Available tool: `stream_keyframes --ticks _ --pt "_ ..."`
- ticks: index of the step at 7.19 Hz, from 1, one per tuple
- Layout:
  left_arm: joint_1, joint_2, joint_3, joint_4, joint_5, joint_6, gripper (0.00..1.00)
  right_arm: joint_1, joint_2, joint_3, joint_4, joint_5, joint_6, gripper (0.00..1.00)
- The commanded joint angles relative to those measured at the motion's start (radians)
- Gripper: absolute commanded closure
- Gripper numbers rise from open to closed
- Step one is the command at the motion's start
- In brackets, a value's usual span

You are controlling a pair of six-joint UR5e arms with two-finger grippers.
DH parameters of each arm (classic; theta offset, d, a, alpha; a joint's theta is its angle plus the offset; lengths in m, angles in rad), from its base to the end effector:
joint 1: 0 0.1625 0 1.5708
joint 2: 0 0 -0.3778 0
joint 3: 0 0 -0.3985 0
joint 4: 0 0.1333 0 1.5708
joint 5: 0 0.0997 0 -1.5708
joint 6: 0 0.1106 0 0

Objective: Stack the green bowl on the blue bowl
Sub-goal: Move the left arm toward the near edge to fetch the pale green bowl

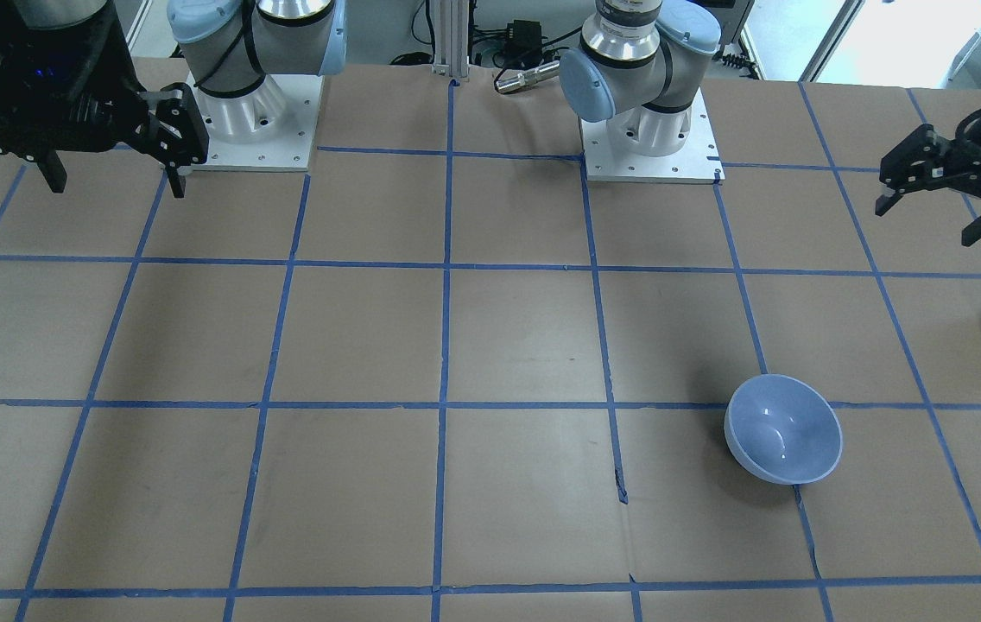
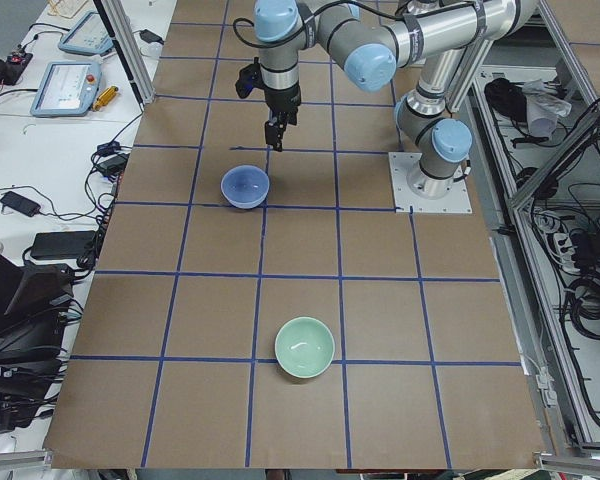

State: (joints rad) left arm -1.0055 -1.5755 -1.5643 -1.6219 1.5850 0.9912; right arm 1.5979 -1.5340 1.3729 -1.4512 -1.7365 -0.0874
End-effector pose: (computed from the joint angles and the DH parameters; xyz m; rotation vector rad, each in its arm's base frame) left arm 0.1536 -0.4881 0.4256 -0.6591 -3.0458 -0.0703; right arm 0.1289 -0.5081 0.4991 0.1651 -2.9697 0.0543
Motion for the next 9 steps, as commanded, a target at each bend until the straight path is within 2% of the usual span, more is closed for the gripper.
stream_keyframes --ticks 1,3,4,5,7,9 --pt "0.176 -0.043 -0.043 0.081 -0.002 0.278 0.00 0.001 0.000 0.000 0.000 0.000 0.000 0.00" --pt "0.279 -0.084 -0.118 0.300 0.006 0.566 0.00 -0.001 0.000 0.000 0.000 0.000 0.000 0.00" --pt "0.345 -0.112 -0.125 0.319 0.048 0.693 0.00 -0.001 0.000 0.000 0.000 0.000 0.000 0.00" --pt "0.399 -0.145 -0.126 0.368 0.052 0.769 0.00 -0.001 0.000 0.000 0.000 0.000 0.000 0.00" --pt "0.496 -0.217 -0.125 0.425 0.032 1.011 0.00 0.001 0.000 0.000 0.000 0.000 0.000 0.00" --pt "0.559 -0.273 -0.114 0.454 0.020 1.175 0.00 -0.001 0.000 0.000 0.000 0.000 0.000 0.00"
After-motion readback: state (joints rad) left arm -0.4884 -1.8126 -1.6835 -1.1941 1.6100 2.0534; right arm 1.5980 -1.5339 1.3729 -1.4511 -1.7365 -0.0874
